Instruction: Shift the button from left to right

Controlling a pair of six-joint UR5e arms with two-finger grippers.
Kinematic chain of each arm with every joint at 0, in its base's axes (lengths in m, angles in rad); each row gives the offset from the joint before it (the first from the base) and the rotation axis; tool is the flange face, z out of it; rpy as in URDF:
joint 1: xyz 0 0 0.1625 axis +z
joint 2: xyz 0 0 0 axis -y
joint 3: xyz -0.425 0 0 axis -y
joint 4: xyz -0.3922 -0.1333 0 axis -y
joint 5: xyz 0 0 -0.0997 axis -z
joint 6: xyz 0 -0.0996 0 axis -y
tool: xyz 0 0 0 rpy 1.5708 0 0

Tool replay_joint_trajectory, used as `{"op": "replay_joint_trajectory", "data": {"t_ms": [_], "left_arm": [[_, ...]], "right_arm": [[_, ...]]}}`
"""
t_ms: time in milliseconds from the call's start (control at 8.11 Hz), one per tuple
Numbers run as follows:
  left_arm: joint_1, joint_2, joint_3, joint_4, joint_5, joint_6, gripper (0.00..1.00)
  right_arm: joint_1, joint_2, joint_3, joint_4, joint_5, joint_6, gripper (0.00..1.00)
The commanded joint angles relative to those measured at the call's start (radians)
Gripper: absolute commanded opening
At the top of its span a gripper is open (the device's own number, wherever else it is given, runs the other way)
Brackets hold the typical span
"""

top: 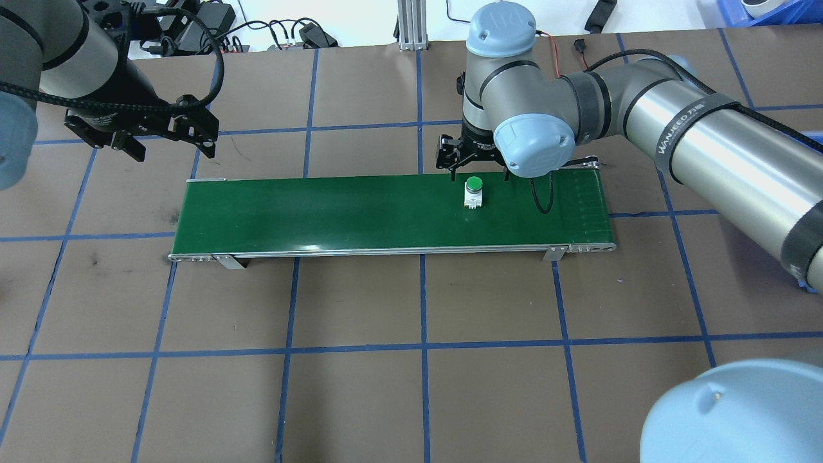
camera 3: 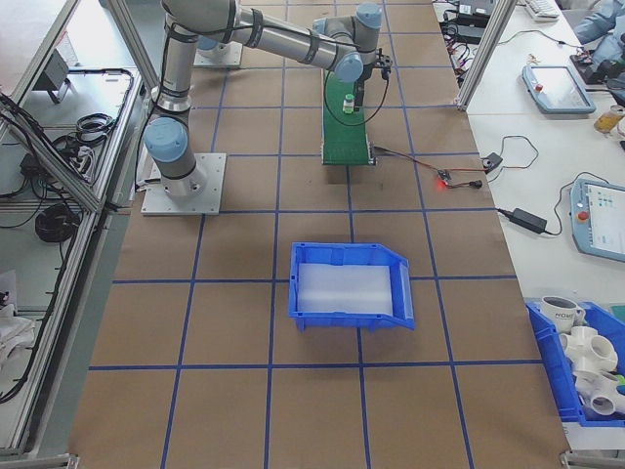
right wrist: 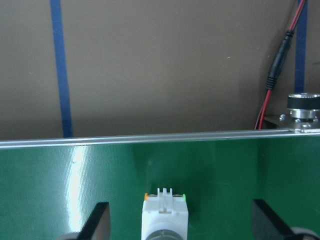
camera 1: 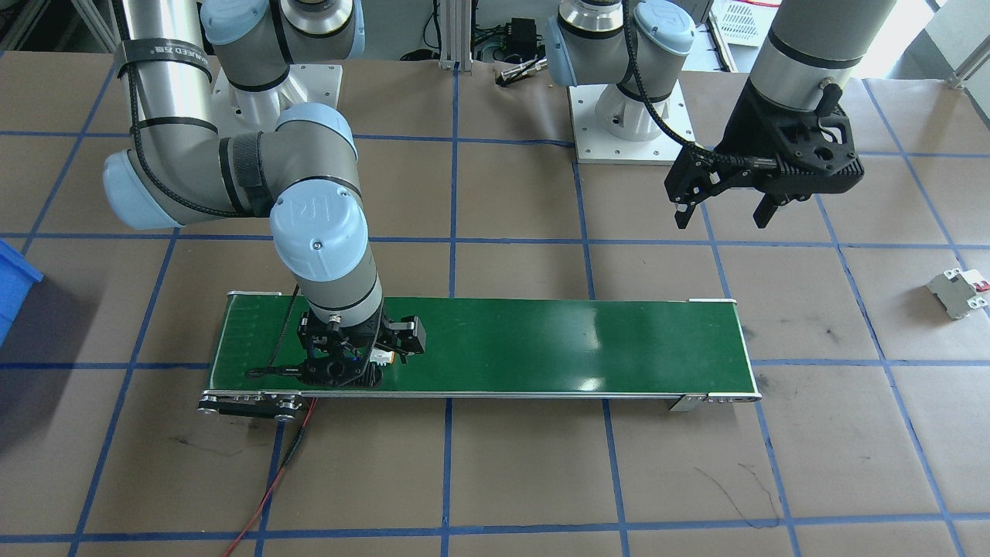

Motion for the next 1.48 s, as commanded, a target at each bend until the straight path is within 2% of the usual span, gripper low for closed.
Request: {"op": "replay_joint_trajectory", "data": {"t_ms": [0, 123, 370, 740, 987, 1357], "left_arm": [[-0.004, -0.006, 0.001, 0.004, -0.001, 0.004, 1.0], [-0.004, -0.009, 0.001, 0.015, -0.003, 0.006, 1.0], [-0.004, -0.01, 0.0, 0.013, -0.004, 0.007, 1.0], [-0.013, -0.006, -0.002, -0.002, -0.01, 0.006, 1.0], [-0.01, -0.009, -0.004, -0.002, -0.007, 0.007, 1.0], [-0.01, -0.007, -0.025, 0.015, -0.003, 0.007, 1.0]], "right_arm": [[-0.001, 0.012, 0.022, 0.006, -0.057, -0.041, 0.92], [-0.001, 0.013, 0.032, 0.012, -0.059, -0.041, 0.76], [-0.017, 0.012, 0.051, 0.017, -0.066, -0.115, 0.0], [-0.075, -0.014, 0.024, 0.028, -0.071, -0.23, 0.0], [-0.223, -0.05, -0.006, 0.031, -0.053, -0.556, 0.0], [-0.442, -0.135, -0.01, 0.049, -0.071, -0.968, 0.0]]}}
